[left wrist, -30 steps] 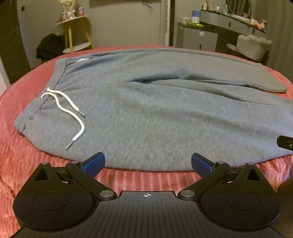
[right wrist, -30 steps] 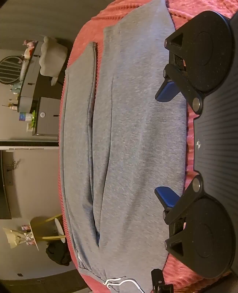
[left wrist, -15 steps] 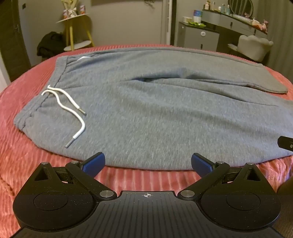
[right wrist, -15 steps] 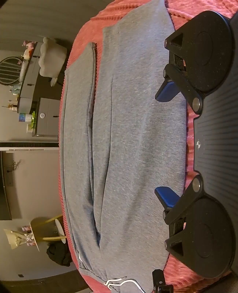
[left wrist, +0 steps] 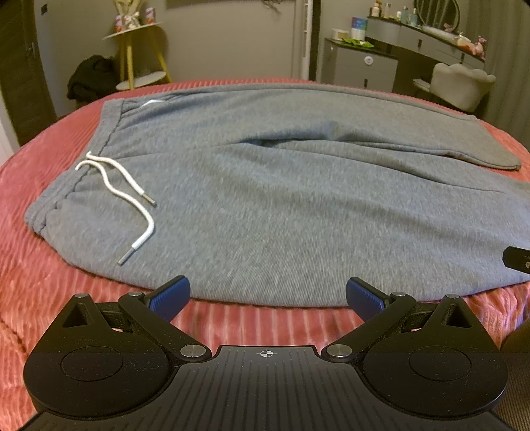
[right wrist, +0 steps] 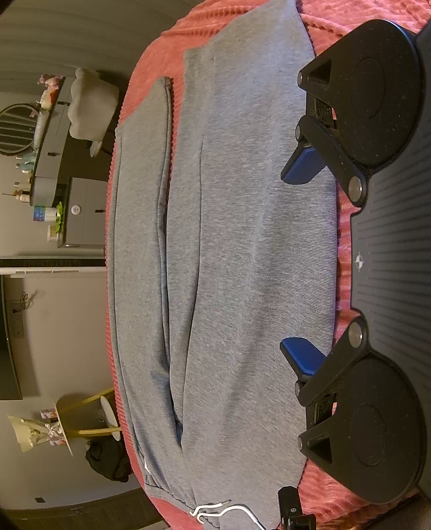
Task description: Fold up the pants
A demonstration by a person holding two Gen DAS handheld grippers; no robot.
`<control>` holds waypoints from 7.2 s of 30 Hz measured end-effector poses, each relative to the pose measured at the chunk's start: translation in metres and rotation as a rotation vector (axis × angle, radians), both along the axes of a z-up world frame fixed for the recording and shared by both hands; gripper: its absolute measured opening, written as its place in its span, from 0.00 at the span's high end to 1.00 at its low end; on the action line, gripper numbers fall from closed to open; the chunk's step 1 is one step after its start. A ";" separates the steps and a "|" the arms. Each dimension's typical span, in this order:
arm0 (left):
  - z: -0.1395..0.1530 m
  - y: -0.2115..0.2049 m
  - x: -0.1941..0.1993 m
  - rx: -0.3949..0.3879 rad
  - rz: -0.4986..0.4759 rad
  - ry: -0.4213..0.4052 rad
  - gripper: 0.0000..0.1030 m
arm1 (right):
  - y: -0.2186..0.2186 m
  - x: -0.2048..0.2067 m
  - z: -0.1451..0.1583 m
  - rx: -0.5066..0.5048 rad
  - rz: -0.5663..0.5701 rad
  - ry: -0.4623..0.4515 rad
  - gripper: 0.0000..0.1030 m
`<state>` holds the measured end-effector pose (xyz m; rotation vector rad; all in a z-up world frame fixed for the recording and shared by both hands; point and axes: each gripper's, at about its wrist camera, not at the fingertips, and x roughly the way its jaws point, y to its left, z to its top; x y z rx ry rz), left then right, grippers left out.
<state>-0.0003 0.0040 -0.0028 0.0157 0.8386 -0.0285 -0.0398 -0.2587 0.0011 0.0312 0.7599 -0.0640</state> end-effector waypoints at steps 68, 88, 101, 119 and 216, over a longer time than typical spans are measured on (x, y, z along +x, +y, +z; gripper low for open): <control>0.000 0.003 -0.002 -0.015 0.022 0.011 0.00 | -0.002 -0.001 0.001 0.018 -0.014 -0.001 0.04; 0.015 0.013 0.016 -0.031 0.098 -0.007 0.00 | -0.052 0.050 -0.011 0.133 -0.100 0.126 0.04; 0.000 0.031 0.183 -0.045 0.419 -0.128 0.00 | -0.100 0.133 -0.060 0.147 -0.152 0.358 0.03; -0.059 0.088 0.212 -0.023 0.589 -0.218 0.00 | -0.209 0.409 0.012 0.340 -0.502 0.128 0.26; -0.025 0.213 0.056 -0.715 0.545 -0.041 0.86 | -0.304 0.001 -0.009 0.663 -0.687 -0.393 0.95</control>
